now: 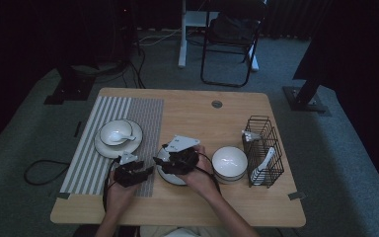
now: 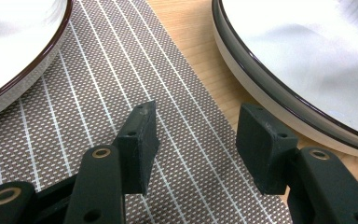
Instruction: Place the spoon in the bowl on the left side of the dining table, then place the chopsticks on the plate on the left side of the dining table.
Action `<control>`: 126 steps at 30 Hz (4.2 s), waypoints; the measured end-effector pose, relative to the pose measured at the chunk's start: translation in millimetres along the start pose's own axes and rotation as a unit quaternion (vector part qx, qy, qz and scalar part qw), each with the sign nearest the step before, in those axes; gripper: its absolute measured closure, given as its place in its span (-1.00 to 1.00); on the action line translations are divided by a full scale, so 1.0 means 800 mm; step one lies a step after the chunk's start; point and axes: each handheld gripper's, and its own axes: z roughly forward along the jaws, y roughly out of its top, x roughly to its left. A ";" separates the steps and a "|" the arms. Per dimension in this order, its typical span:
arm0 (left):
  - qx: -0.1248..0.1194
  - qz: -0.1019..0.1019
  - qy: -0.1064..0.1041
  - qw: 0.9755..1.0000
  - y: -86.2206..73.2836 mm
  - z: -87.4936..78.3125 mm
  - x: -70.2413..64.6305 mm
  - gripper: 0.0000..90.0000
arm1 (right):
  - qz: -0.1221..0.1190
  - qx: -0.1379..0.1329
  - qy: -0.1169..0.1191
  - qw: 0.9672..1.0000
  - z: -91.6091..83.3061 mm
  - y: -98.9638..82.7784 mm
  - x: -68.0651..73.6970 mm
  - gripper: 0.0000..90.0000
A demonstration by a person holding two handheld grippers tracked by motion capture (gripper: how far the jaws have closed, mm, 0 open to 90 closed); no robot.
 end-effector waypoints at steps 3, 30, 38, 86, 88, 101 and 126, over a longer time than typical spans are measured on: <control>0.000 0.001 0.000 1.000 0.000 0.000 0.000 0.09 | 0.001 -0.001 -0.004 1.000 -0.006 -0.006 0.000 0.03; -0.013 -0.006 -0.003 1.000 0.001 -0.007 0.001 0.15 | 0.019 0.003 -0.035 0.999 -0.042 -0.072 0.020 -0.02; -0.025 0.009 -0.006 1.000 0.013 -0.018 -0.004 0.17 | 0.041 0.015 -0.050 0.998 -0.051 -0.104 0.016 -0.01; -0.064 0.169 -0.104 0.978 0.166 0.022 -0.125 0.22 | 0.093 0.038 -0.080 0.992 -0.077 -0.188 0.012 -0.01; -0.065 0.176 -0.109 0.976 0.172 0.024 -0.131 0.22 | 0.093 0.040 -0.080 0.992 -0.076 -0.189 0.012 -0.01; -0.065 0.214 -0.135 0.965 0.203 0.047 -0.170 0.22 | 0.095 0.042 -0.079 0.992 -0.076 -0.191 0.015 -0.01; -0.073 0.265 -0.165 0.947 0.248 0.095 -0.249 0.27 | 0.094 0.042 -0.077 0.992 -0.078 -0.192 0.015 -0.01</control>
